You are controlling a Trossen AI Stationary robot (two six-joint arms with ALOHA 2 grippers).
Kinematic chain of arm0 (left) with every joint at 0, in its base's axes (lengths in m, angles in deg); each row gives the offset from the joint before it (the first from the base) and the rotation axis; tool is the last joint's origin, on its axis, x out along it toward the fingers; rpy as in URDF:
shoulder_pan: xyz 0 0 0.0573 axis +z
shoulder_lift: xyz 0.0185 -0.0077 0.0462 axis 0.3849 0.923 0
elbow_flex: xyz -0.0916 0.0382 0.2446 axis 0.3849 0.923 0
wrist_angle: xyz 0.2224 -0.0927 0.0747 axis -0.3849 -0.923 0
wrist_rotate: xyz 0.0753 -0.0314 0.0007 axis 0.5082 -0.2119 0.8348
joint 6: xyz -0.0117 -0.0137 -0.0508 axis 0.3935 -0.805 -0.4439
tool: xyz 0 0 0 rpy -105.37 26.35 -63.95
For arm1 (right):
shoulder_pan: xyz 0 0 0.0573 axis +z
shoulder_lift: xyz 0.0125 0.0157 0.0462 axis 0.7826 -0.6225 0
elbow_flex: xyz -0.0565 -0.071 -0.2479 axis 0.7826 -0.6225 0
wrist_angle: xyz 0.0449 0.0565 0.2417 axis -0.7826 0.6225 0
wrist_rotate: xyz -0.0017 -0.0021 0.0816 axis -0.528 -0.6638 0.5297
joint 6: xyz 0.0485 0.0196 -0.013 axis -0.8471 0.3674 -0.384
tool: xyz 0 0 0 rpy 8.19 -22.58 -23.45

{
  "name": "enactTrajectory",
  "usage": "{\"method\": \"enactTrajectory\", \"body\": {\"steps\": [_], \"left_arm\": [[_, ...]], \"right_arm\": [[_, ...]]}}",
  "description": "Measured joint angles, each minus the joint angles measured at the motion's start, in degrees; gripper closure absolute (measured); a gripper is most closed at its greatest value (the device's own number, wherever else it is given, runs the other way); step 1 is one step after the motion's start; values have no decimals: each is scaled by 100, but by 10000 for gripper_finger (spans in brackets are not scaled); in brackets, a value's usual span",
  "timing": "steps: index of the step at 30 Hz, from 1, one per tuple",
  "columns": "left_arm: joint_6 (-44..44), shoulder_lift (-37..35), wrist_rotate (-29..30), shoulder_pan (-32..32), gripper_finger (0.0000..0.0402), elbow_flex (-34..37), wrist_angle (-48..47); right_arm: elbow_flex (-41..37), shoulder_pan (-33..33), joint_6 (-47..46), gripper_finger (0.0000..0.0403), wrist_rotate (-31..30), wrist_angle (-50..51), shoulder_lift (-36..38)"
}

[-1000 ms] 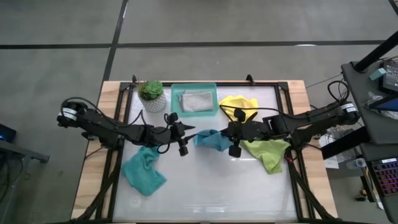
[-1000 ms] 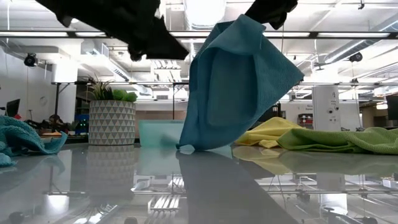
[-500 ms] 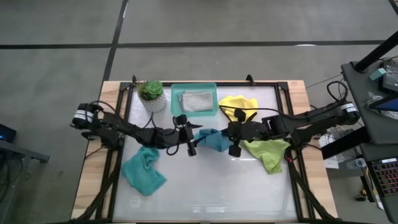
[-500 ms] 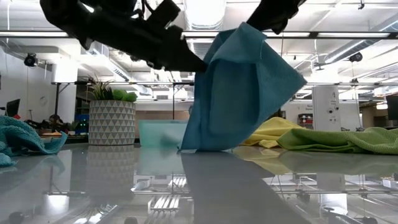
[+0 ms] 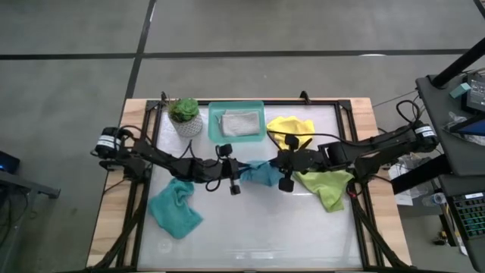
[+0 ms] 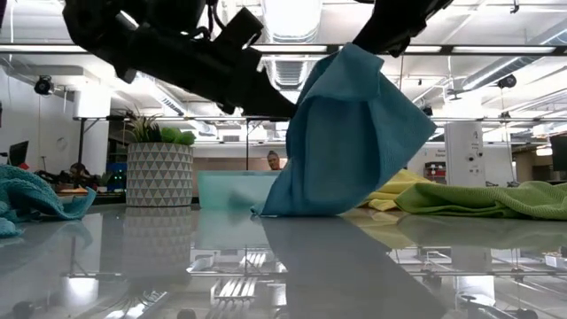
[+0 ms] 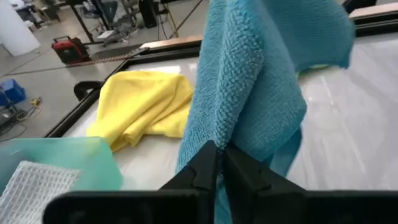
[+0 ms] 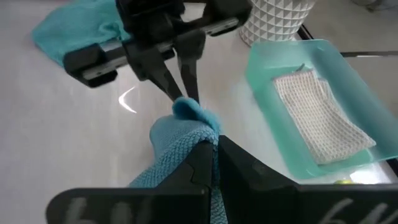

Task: Fold microfiber towels
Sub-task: Fold the blue microfiber cloth

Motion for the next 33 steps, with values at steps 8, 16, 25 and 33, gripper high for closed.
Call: {"method": "enactTrajectory", "body": {"steps": [8, 16, 25, 33], "left_arm": [[31, -148, 2, -138, 401, -130, -33], [-129, -1406, 80, -637, 401, -143, -663], [-1041, -1962, 474, -1023, 401, -145, -699], [-1920, -1824, 745, -948, 401, -145, -1017]], "right_arm": [[-4, 1, -79, 384, 2, -54, 7], [218, 193, -408, 294, 769, 83, 72], [870, 272, 7, 205, 746, 386, 98], [360, 479, 553, 191, 750, -767, 41]]}}
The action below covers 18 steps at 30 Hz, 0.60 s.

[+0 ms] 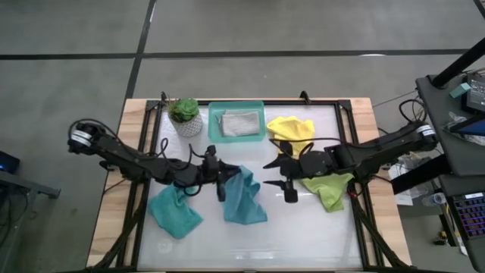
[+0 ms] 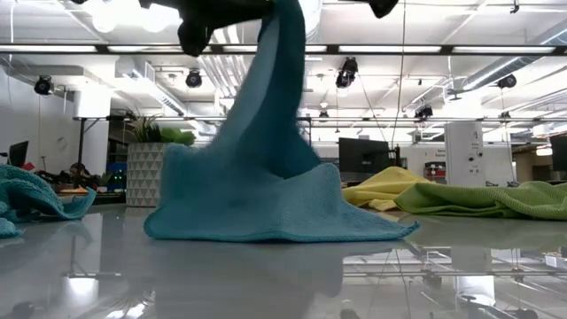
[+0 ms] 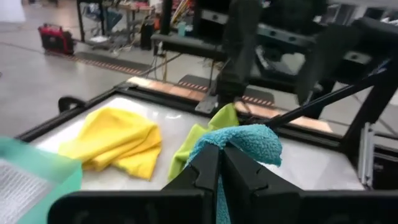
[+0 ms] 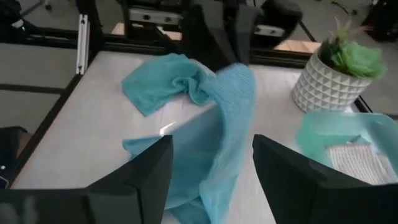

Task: Fold microfiber towels
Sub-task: Fold the blue microfiber cloth

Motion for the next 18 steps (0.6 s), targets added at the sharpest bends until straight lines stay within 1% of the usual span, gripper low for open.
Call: {"method": "enactTrajectory", "body": {"steps": [6, 9, 13, 16, 18], "left_arm": [[-36, 62, -13, 9, 402, 11, -31], [-36, 62, -13, 17, 402, 11, -38], [-34, 62, -15, 27, 402, 14, -33], [-38, 86, -17, 39, 402, 20, -38], [-38, 97, -17, 46, 402, 20, -33]], "right_arm": [[-246, -54, 348, 193, -78, -676, -319], [-246, -55, 828, 193, -354, -1010, -557], [-244, -54, 1382, 193, -497, -1520, -834], [-169, -55, 1604, 202, -503, -1635, -980], [-97, -91, 1614, 216, -505, -1640, -1069]]}}
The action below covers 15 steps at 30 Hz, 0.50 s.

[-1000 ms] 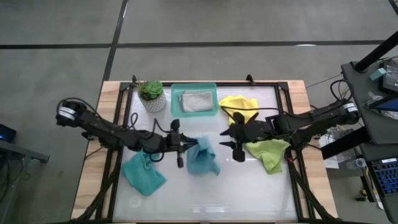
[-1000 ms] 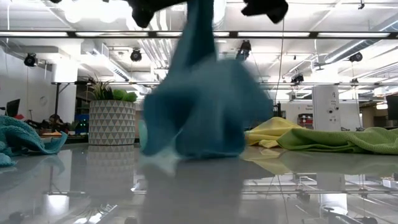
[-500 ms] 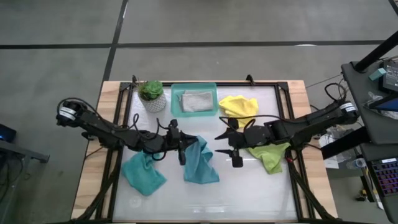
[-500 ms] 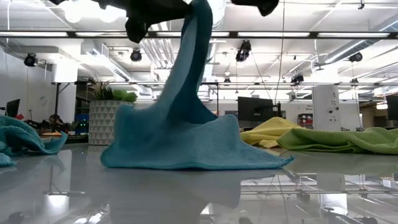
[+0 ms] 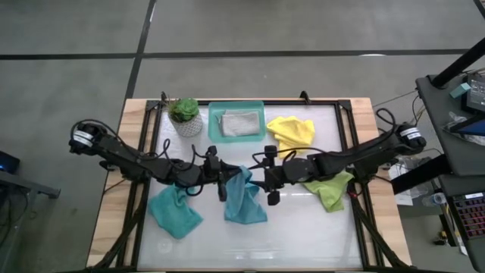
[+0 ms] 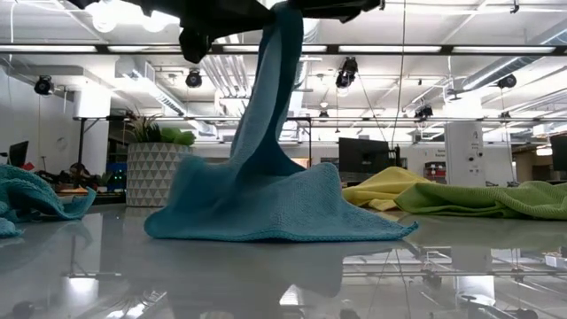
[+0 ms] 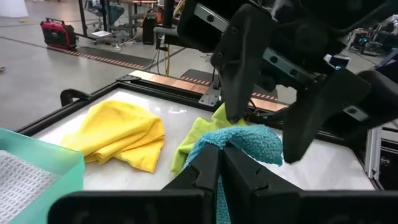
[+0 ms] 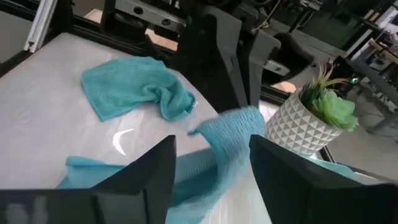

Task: Fold microfiber towels
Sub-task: Fold the blue microfiber cloth

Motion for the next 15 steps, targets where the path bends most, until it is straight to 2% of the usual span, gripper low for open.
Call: {"method": "enactTrajectory", "body": {"steps": [5, 10, 15], "left_arm": [[0, 0, 0, 2, 402, 0, 0], [-5, 0, -4, 4, 402, 2, 2], [191, -40, -59, 5, 387, 16, -1]], "right_arm": [[90, -113, -13, 278, 0, 25, -215], [151, -151, 148, 375, -2, 39, -207], [151, -151, 68, 393, 4, 651, 195]]}}
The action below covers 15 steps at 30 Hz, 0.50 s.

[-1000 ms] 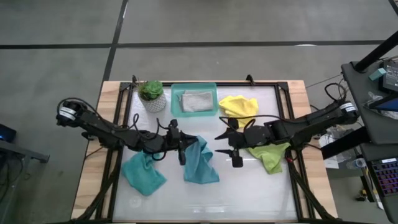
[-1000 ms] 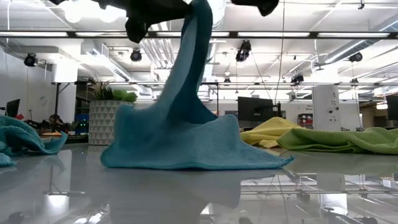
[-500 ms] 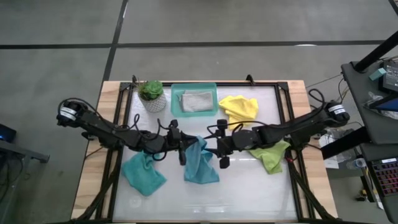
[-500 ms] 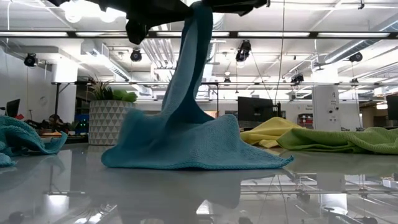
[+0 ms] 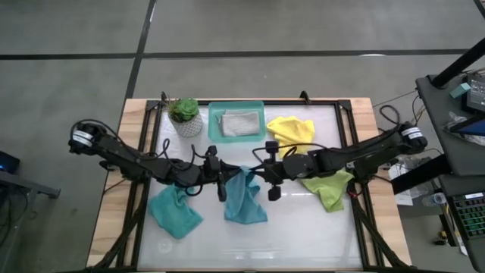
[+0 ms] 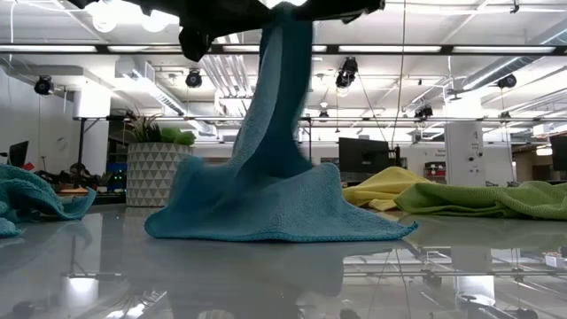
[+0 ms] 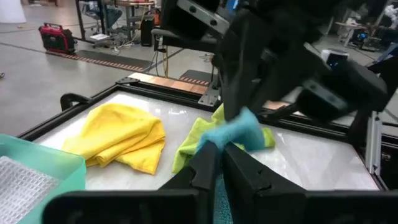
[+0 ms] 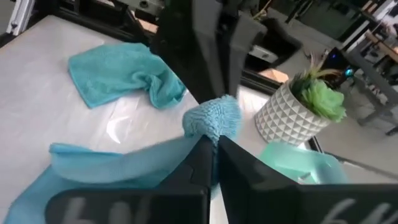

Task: Fold microfiber towels
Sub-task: Fold the blue microfiber cloth

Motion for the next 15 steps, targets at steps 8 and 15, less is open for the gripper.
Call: {"method": "enactTrajectory", "body": {"steps": [8, 15], "left_arm": [[164, 80, -133, 4, 299, 312, 4], [165, 664, -553, 12, 252, 755, 414]], "right_arm": [[-112, 0, -244, 394, 919, 675, 407], [-214, 4, -194, 394, 1386, 960, 424]]}}
